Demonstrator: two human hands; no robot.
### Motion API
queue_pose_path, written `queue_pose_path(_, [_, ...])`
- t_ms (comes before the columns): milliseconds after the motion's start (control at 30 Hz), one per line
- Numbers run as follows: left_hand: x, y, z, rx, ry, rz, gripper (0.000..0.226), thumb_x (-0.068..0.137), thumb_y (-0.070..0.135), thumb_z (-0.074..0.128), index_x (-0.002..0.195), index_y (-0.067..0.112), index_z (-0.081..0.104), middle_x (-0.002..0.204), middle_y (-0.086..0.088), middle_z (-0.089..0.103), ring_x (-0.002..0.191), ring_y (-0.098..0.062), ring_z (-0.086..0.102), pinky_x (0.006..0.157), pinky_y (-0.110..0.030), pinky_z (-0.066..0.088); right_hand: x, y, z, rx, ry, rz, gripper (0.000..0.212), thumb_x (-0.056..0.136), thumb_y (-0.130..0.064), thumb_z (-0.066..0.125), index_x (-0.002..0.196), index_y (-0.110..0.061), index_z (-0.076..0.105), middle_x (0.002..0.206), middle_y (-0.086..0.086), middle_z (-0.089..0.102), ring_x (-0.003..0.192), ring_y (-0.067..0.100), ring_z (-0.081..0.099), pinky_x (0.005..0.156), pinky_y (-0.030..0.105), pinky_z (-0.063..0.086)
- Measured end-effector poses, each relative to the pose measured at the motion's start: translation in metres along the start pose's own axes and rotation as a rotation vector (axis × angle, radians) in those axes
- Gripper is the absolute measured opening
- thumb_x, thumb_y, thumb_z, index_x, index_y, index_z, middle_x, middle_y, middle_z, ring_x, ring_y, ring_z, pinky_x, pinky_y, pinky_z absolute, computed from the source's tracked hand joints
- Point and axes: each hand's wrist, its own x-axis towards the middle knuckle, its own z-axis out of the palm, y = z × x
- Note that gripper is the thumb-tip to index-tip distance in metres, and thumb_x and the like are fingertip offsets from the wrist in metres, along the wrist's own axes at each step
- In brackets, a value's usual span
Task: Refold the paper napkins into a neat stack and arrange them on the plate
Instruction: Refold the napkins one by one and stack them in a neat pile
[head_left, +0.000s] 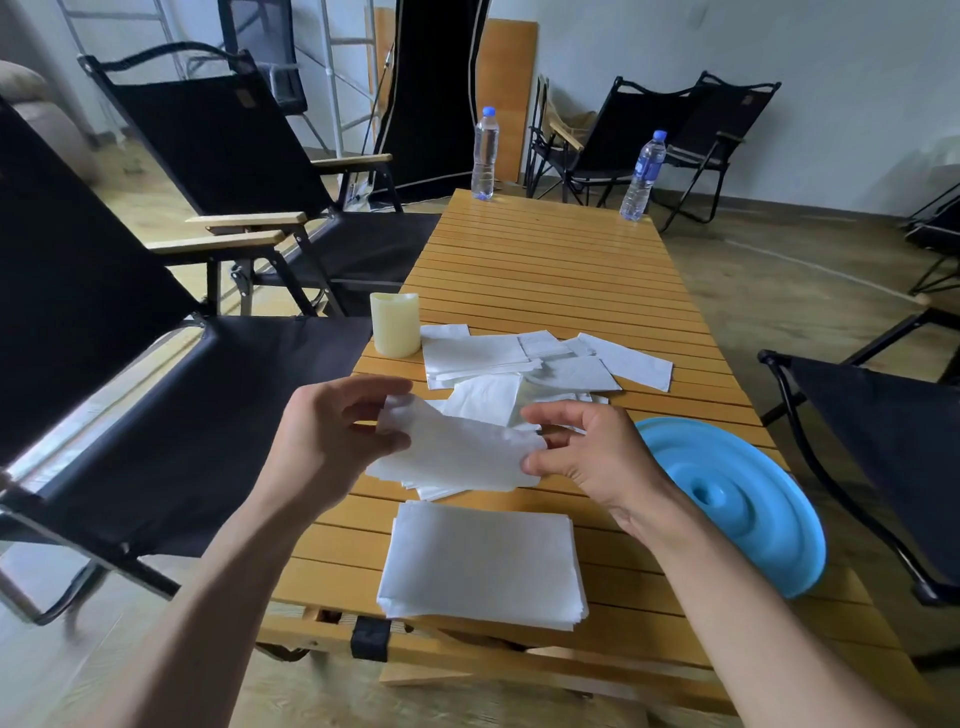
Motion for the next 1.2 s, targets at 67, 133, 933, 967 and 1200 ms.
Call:
queue_pose_path(67, [0.000, 0.000, 0.001, -0.021, 0.019, 0.015, 0.048, 0.070, -0.008, 0.084, 0.109, 0.019, 0.076, 0.095, 0.009, 0.075, 0.080, 0.002, 0.071, 0.065, -0.006, 0.050, 0.000, 0.000, 0.000, -0.033, 0.015, -0.018, 0.047, 0.063, 0.001, 0.088, 0.099, -0.027, 0.078, 0.095, -0.009, 0.077, 0.091, 0.011, 0.073, 0.076, 0.029, 0.062])
queue_pose_path(133, [0.001, -0.002, 0.002, -0.032, 0.035, 0.027, 0.044, 0.072, -0.004, 0.084, 0.109, 0.018, 0.076, 0.096, 0.009, 0.076, 0.083, 0.000, 0.072, 0.069, -0.006, 0.052, 0.001, 0.000, -0.001, -0.044, 0.050, -0.039, 0.039, 0.067, 0.000, 0.086, 0.092, -0.029, 0.079, 0.090, -0.010, 0.078, 0.087, 0.008, 0.073, 0.072, 0.024, 0.061])
queue_pose_path(933, [0.002, 0.023, -0.007, -0.263, -0.015, 0.107, 0.041, 0.071, 0.010, 0.083, 0.108, 0.027, 0.076, 0.101, 0.008, 0.078, 0.092, -0.009, 0.074, 0.081, -0.019, 0.058, 0.010, -0.005, 0.007, 0.044, -0.161, -0.014, 0.046, 0.063, -0.020, 0.094, 0.099, -0.043, 0.076, 0.117, -0.007, 0.070, 0.109, 0.005, 0.064, 0.087, 0.026, 0.054])
queue_pose_path(967, [0.001, 0.025, -0.008, -0.263, -0.014, 0.110, 0.041, 0.070, 0.013, 0.083, 0.107, 0.028, 0.076, 0.099, 0.008, 0.078, 0.090, -0.009, 0.074, 0.079, -0.019, 0.058, 0.008, -0.006, 0.007, -0.031, -0.175, -0.035, 0.042, 0.065, -0.022, 0.093, 0.096, -0.045, 0.076, 0.116, -0.007, 0.070, 0.110, 0.003, 0.061, 0.090, 0.026, 0.053])
queue_pose_path(1200, [0.002, 0.028, -0.011, -0.247, 0.022, 0.129, 0.037, 0.067, 0.023, 0.082, 0.102, 0.034, 0.079, 0.093, 0.010, 0.077, 0.087, -0.011, 0.074, 0.079, -0.017, 0.056, -0.001, -0.016, 0.002, -0.090, -0.264, -0.085, 0.023, 0.079, -0.027, 0.075, 0.100, -0.034, 0.077, 0.109, -0.018, 0.074, 0.109, 0.000, 0.065, 0.099, 0.031, 0.051])
